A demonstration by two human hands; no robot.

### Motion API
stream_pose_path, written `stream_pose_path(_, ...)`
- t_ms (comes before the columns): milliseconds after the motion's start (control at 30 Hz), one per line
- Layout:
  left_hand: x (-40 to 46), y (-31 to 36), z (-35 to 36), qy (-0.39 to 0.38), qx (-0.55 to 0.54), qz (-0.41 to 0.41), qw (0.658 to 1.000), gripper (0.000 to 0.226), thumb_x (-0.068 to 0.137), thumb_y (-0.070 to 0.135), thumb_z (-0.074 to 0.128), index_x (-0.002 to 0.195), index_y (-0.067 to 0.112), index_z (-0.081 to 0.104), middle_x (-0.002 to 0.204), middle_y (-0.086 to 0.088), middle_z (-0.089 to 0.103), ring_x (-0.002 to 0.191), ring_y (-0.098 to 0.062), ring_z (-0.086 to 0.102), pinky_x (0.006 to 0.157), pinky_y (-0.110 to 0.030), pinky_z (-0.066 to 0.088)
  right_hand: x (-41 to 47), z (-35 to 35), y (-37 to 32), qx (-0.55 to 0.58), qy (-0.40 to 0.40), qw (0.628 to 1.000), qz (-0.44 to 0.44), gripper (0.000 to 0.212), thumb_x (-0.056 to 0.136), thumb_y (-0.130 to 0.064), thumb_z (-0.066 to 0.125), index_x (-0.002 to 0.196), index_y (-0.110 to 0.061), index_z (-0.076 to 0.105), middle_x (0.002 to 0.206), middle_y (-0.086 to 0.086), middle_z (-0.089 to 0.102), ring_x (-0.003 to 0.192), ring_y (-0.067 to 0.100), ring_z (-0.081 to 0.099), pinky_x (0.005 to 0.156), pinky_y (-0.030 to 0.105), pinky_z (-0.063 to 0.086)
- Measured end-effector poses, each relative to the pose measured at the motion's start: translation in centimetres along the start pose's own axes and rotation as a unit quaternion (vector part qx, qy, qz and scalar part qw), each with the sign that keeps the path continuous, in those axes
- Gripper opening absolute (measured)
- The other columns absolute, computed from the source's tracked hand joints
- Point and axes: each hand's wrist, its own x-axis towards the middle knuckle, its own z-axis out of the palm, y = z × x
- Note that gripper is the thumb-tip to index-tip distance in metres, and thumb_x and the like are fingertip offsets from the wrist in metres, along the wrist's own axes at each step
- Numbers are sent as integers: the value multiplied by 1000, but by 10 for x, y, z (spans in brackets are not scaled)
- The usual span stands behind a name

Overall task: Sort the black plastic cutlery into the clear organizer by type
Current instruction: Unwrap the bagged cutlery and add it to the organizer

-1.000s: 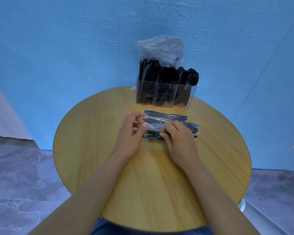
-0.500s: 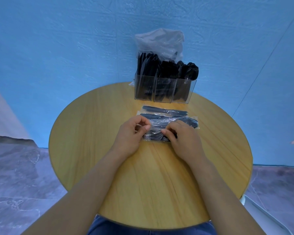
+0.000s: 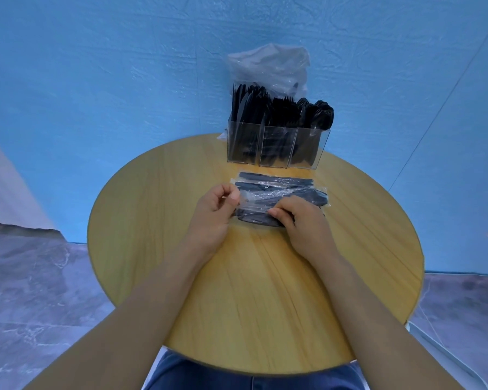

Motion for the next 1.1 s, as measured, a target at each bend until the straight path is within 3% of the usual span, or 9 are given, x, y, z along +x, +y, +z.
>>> stream_pose_path(100,1,-1,1,-11,27,-3,1000,18,98,30,46,91,17,56,89,-3,60,84,-15,55,85,-39,47,-2,0,0,-4,10,1000,-2,26,94,-32,52,80,-13,64,74,-11,53,72,11,50,66,31,40)
stream_pose_path(200,-2,-1,3,-6,55,-14,998,47,80,51,65,110,21,45,114,-3,49,99,-7,51,81,-18,45,-2,1,1,-14,27,1000,2,25,94,-31,52,78,-15,61,72,-10,51,70,12,49,64,31,38)
stream_pose_path(300,-4,-1,9,30,154,8,988,62,79,31,73,126,23,34,117,5,38,99,1,46,73,-7,42,-3,0,3,-27,35,999,4,24,94,-30,53,76,-16,59,70,-10,48,68,13,48,60,30,34)
stream_pose_path(433,3,-4,1,165,127,-5,978,27,92,11,56,115,19,43,89,7,52,88,-16,58,75,-21,49,-3,-2,2,-30,29,999,8,25,95,-31,52,77,-15,60,71,-9,50,69,12,48,62,29,34)
stream_pose_path(500,3,-5,-2,190,130,-6,973,22,92,8,55,110,17,45,85,6,52,82,-15,56,71,-15,46,-4,-1,1,-29,26,999,6,25,95,-32,52,78,-15,61,72,-9,51,69,11,49,63,29,36)
stream_pose_path(667,-4,1,-1,236,241,115,934,34,83,6,66,112,9,48,107,1,39,93,-8,41,78,-13,37,-6,-3,1,-54,46,997,14,25,95,-31,52,80,-15,62,74,-8,52,69,12,50,60,27,34)
stream_pose_path(767,-13,5,4,167,290,290,897,22,84,-1,57,105,3,53,101,2,41,89,-4,39,80,-12,38,-6,-3,3,-93,51,994,29,25,96,-33,51,84,-15,64,78,-6,56,72,13,51,62,28,36)
stream_pose_path(833,-15,4,8,84,314,322,889,13,88,0,55,100,5,55,97,5,43,84,-3,42,76,-13,41,-6,-2,3,-92,61,994,28,25,95,-33,52,84,-15,65,78,-6,57,73,13,53,64,30,39)
stream_pose_path(1100,-6,-10,3,40,316,130,939,17,96,29,49,101,14,56,95,2,57,79,-6,50,69,-6,38,-7,-3,2,-67,123,990,-28,21,92,-27,59,75,-14,63,71,-6,53,65,14,50,58,30,37)
